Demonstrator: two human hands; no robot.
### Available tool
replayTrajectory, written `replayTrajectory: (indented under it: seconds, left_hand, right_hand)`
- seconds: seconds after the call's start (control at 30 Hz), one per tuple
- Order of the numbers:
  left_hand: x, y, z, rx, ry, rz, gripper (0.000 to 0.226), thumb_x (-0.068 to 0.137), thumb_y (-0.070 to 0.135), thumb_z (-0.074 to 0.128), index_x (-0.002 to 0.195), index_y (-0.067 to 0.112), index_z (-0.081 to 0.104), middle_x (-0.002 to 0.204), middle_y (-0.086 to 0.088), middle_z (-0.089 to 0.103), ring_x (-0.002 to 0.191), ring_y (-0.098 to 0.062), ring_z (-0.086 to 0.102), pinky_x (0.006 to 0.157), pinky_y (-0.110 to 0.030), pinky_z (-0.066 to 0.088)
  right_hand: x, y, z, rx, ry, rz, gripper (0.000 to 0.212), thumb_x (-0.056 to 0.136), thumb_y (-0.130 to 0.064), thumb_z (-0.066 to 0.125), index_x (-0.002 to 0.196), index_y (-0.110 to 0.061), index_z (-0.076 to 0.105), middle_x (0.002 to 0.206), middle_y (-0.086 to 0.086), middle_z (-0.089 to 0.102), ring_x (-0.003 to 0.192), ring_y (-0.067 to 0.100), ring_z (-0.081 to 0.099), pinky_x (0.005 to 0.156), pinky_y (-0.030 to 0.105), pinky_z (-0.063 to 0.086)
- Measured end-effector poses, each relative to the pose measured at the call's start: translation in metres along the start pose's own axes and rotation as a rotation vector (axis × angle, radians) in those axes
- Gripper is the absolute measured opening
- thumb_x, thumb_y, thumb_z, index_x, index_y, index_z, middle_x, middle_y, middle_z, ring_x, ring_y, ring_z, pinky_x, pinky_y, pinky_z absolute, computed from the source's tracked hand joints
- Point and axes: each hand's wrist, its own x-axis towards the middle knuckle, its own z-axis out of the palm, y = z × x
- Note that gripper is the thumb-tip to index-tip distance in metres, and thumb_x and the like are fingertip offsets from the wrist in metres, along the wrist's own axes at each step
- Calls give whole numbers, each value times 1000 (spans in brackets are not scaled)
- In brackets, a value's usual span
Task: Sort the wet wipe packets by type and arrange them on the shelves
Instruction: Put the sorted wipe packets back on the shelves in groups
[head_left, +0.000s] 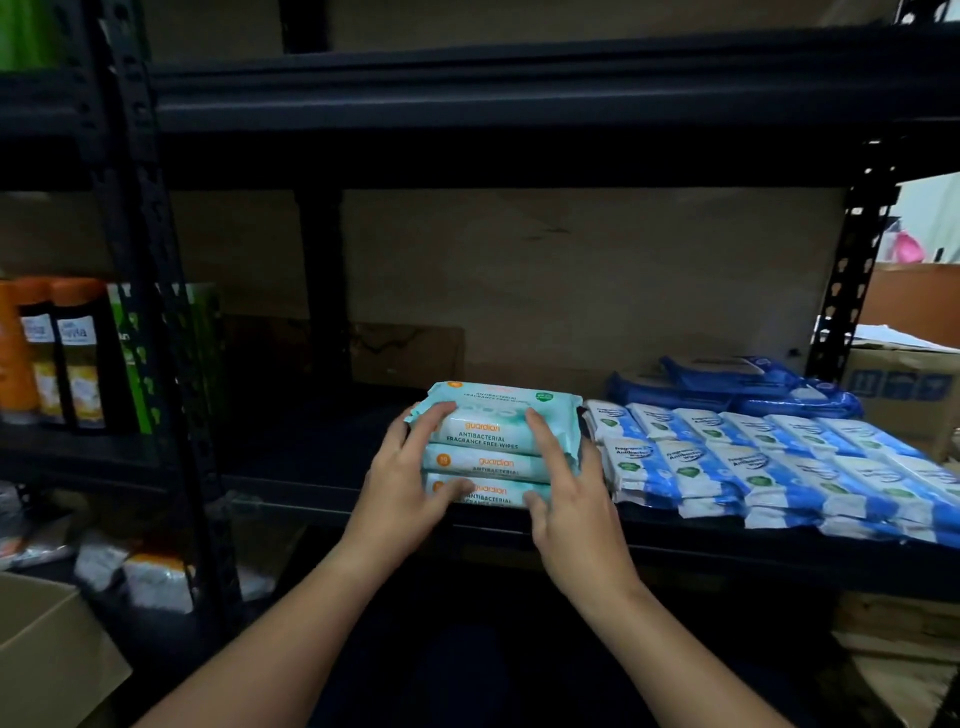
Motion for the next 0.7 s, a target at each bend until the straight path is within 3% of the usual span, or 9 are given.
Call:
replayTrajectory:
  seconds: [0.37, 0.5, 0.7]
  left_hand:
    - [34, -19, 25, 85, -8, -31, 82, 76, 29, 87, 144, 40, 42, 141, -2, 47, 125, -23, 52, 101, -42, 50]
    - [49, -27, 35, 124, -55, -75, 83, 77, 31, 86, 144, 45, 39, 145, 2, 43, 127, -21, 51, 101, -38, 49]
    - [76, -34, 52, 124, -58, -84, 82, 76, 27, 86, 142, 43, 41, 143, 2, 44, 124, -23, 53, 97, -36, 49]
  right_hand:
    - [38, 14, 11, -170, -33, 68, 83, 98, -16, 57, 154, -53, 8, 152, 11, 30, 106, 23, 58, 90, 36, 55]
    - [51, 25, 22, -170, -64, 109, 88, 95, -8, 54, 152, -55, 6, 157, 8, 29, 91, 21, 61, 79, 36, 57]
    - [77, 36, 28, -137, -68, 153, 86, 94, -3, 50, 152, -55, 13, 159, 4, 29, 109, 23, 60, 86, 33, 52]
